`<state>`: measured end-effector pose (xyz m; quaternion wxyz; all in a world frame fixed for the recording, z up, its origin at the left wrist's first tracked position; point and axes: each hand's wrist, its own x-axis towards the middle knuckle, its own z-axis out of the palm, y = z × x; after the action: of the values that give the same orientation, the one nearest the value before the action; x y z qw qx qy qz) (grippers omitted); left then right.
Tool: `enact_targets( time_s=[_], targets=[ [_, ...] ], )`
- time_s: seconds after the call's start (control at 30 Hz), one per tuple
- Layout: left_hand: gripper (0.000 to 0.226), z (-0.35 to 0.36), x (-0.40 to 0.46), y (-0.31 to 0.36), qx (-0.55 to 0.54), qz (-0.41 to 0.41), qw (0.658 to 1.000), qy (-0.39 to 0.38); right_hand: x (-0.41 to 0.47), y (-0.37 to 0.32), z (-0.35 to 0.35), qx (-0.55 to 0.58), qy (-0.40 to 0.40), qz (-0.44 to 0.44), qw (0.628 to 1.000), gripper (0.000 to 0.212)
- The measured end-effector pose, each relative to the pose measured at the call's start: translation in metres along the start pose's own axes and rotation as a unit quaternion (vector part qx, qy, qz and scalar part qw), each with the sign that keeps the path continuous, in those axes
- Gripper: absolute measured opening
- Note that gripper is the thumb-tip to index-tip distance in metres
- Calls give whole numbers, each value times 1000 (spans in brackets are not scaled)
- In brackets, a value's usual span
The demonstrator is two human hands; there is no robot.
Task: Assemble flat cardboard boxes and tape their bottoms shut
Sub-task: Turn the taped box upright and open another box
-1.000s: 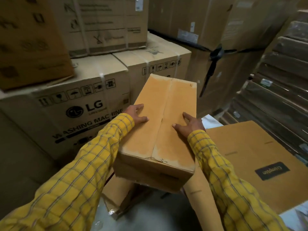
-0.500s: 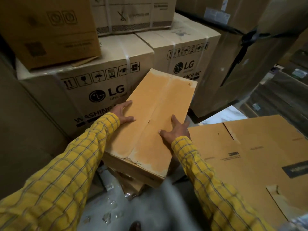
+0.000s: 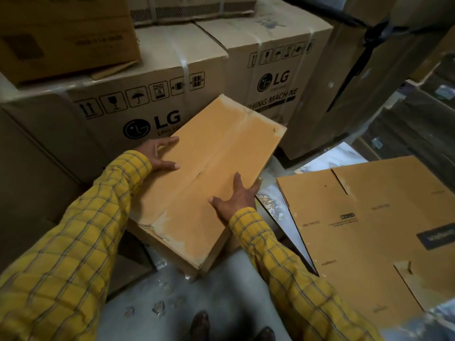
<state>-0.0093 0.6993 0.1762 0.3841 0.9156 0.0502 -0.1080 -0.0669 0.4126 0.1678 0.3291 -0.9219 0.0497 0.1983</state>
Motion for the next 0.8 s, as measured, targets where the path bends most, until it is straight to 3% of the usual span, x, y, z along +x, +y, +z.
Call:
enact_targets(
  time_s=[0.4,0.8],
  targets=[
    [102,81,40,-84,70,-49,995,-57,41,47,84,25,-31,66,997,109],
    [96,117,94,-103,233,-109,961,-96,90,48,128,-10,-18,115,993,112]
  ],
)
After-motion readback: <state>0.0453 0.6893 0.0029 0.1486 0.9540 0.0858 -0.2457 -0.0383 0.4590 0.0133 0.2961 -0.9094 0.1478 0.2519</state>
